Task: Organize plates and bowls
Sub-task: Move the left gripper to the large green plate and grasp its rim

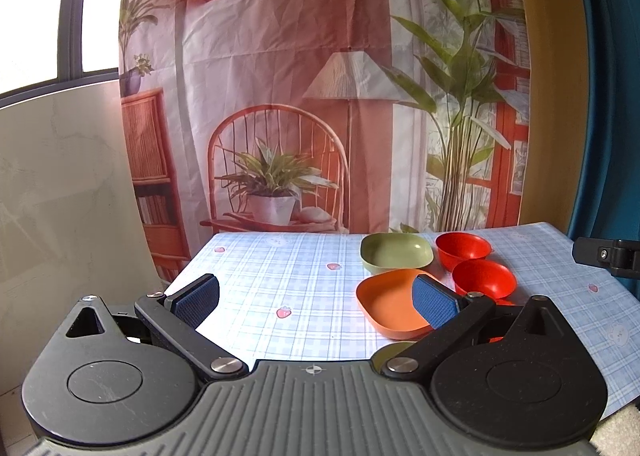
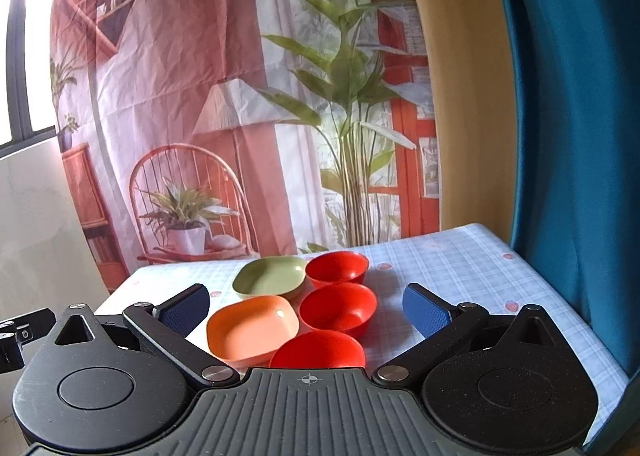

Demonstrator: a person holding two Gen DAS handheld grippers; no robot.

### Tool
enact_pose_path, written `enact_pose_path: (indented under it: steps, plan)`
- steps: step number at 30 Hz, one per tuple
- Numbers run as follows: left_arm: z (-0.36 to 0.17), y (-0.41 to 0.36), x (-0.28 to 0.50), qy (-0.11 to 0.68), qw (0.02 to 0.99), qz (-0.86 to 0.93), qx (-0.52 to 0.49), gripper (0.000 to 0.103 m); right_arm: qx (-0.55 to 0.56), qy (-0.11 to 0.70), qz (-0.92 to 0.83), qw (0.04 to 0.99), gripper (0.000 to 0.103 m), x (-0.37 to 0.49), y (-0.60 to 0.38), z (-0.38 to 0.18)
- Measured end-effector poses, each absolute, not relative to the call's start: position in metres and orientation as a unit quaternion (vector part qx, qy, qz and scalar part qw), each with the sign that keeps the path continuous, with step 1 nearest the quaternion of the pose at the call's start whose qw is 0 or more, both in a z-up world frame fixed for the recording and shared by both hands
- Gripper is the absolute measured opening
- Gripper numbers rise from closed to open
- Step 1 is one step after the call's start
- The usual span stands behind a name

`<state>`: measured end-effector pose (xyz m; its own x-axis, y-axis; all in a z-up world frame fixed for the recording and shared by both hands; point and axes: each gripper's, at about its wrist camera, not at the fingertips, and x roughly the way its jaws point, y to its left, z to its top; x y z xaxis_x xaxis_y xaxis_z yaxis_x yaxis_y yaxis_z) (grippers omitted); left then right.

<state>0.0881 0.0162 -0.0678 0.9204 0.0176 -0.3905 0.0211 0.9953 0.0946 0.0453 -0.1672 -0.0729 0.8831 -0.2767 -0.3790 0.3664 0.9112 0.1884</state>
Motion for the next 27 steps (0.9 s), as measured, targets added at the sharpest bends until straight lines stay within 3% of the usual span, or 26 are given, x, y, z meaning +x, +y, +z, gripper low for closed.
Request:
enact_pose_path:
  steps: [27]
  plan:
    - [-0.175,0.022,0.170,0.323,0.945,-0.053,0.010,0.100,0.110,0.340,-0.113,0.927,0.103,0.129,-0.157,-0.196]
